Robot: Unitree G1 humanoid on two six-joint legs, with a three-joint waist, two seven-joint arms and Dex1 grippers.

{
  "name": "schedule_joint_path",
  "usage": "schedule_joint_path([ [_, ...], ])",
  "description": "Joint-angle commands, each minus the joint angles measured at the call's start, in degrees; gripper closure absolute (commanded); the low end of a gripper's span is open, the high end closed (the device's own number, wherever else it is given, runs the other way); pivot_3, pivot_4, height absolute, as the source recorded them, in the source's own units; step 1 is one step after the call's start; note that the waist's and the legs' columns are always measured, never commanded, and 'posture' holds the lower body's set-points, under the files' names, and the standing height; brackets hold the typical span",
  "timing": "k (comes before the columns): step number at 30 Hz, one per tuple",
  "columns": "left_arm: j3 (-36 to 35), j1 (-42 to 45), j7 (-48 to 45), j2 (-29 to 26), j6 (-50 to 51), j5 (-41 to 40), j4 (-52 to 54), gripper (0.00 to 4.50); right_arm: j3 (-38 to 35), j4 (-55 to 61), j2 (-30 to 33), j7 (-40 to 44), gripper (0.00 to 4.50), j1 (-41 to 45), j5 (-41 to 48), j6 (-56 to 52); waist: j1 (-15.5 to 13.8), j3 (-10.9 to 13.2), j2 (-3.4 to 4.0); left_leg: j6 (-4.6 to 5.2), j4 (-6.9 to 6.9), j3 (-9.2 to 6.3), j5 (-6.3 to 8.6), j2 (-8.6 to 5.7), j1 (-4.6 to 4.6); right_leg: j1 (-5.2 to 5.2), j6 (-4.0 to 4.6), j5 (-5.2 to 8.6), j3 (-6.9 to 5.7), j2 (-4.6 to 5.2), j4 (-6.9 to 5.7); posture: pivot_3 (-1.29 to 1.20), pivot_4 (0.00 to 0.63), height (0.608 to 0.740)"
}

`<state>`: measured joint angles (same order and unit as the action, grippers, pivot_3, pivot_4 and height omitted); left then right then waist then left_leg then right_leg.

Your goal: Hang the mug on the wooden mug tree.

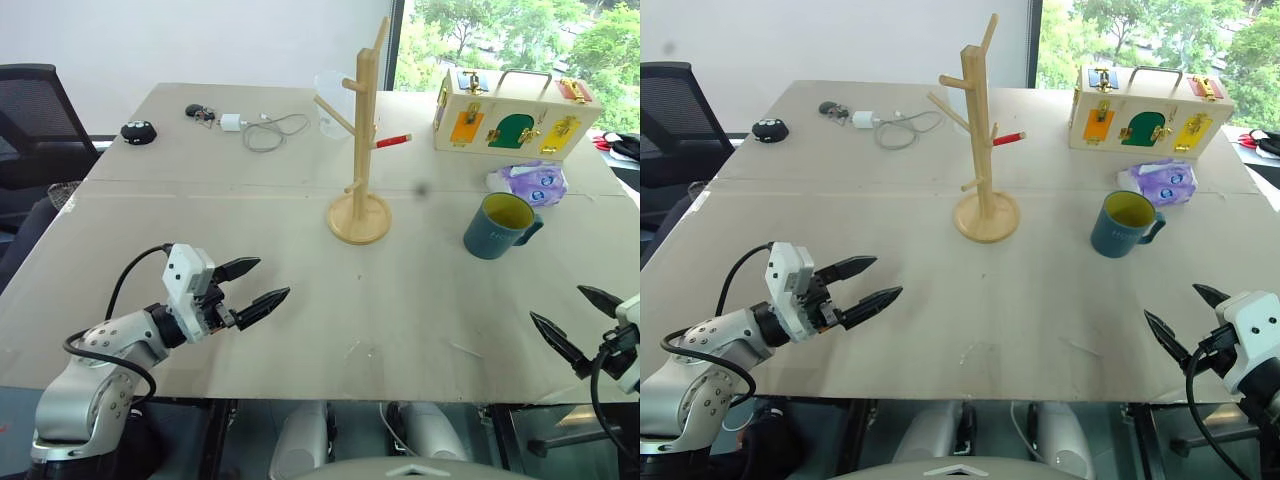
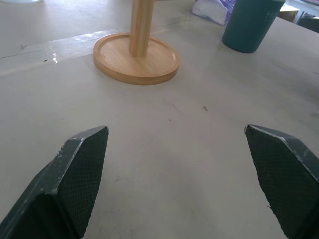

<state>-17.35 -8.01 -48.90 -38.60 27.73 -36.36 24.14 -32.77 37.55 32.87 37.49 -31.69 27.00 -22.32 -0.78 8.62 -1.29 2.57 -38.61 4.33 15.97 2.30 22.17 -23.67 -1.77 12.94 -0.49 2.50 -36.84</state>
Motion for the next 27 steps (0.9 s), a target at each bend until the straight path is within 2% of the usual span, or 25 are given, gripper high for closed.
schedule_joint_path([
  [1,-0.53,2.03,-2.43,-1.45,-0.16,-2.70,1.88,0.00,0.88,3.19,-0.26,-5.89,0.05,4.45,0.32,-4.20,0.00,0.01,-0.02,0.00,0.00,0.00,0.00,0.00,0.00,0.00,0.00,0.00,0.00,0.00,0.00,0.00,0.150,0.740],
  [5,1.45,4.80,-9.24,-3.97,-0.16,-6.36,5.30,0.00,6.23,3.39,0.62,-19.30,0.05,16.37,-6.05,-15.68,0.48,0.05,0.00,-0.01,-0.07,0.13,0.00,0.06,-0.02,-0.04,0.07,-0.06,-0.06,0.05,-0.01,0.00,0.150,0.740],
  [9,3.89,7.37,-11.74,-5.49,1.72,-9.88,8.60,0.00,9.41,-0.72,-0.05,-22.96,0.05,26.27,-4.97,-23.80,0.08,0.01,0.05,-0.01,0.08,0.16,0.00,-0.02,0.00,-0.09,0.32,-0.19,-0.05,0.11,0.01,0.00,0.150,0.740],
  [13,5.51,10.97,-9.03,-4.57,3.17,-11.51,10.35,0.00,11.20,-9.13,-2.75,-28.39,0.05,34.88,-7.91,-26.11,-0.02,0.03,0.05,-0.01,0.14,-0.04,-0.01,-0.08,0.30,-0.22,0.31,-0.18,-0.04,-0.25,0.11,0.00,0.150,0.740],
  [15,5.72,11.45,-8.41,-4.50,3.46,-11.79,10.78,0.00,11.65,-11.18,-3.41,-28.78,0.05,36.45,-8.59,-26.20,-0.02,0.02,0.06,-0.01,0.14,-0.03,-0.01,-0.11,0.47,-0.40,0.29,-0.19,-0.06,-0.28,0.11,0.00,0.150,0.740],
  [16,5.46,11.12,-8.26,-4.51,3.26,-11.84,10.95,0.00,12.14,-12.77,-3.42,-28.30,0.59,36.61,-9.06,-25.47,-0.02,0.02,0.06,-0.01,0.14,-0.05,-0.02,-0.12,0.49,-0.40,0.26,-0.21,-0.05,-0.28,0.11,0.00,0.150,0.740],
  [18,4.83,10.01,-8.38,-4.61,2.63,-11.84,11.11,0.00,13.20,-15.30,-3.06,-27.05,1.30,36.47,-9.86,-23.45,0.09,0.02,0.06,-0.01,0.15,-0.05,-0.02,-0.12,0.51,-0.42,0.09,-0.23,-0.07,-0.31,0.11,0.00,0.150,0.740],
  [27,4.14,6.89,-6.62,-4.42,1.86,-12.35,13.62,0.00,14.45,-23.58,-3.57,-24.63,1.30,38.90,-11.18,-16.47,0.35,0.03,0.08,0.00,0.11,0.01,-0.02,-0.09,0.49,-0.47,0.19,-0.16,0.03,-0.41,0.07,0.00,0.150,0.740],
])
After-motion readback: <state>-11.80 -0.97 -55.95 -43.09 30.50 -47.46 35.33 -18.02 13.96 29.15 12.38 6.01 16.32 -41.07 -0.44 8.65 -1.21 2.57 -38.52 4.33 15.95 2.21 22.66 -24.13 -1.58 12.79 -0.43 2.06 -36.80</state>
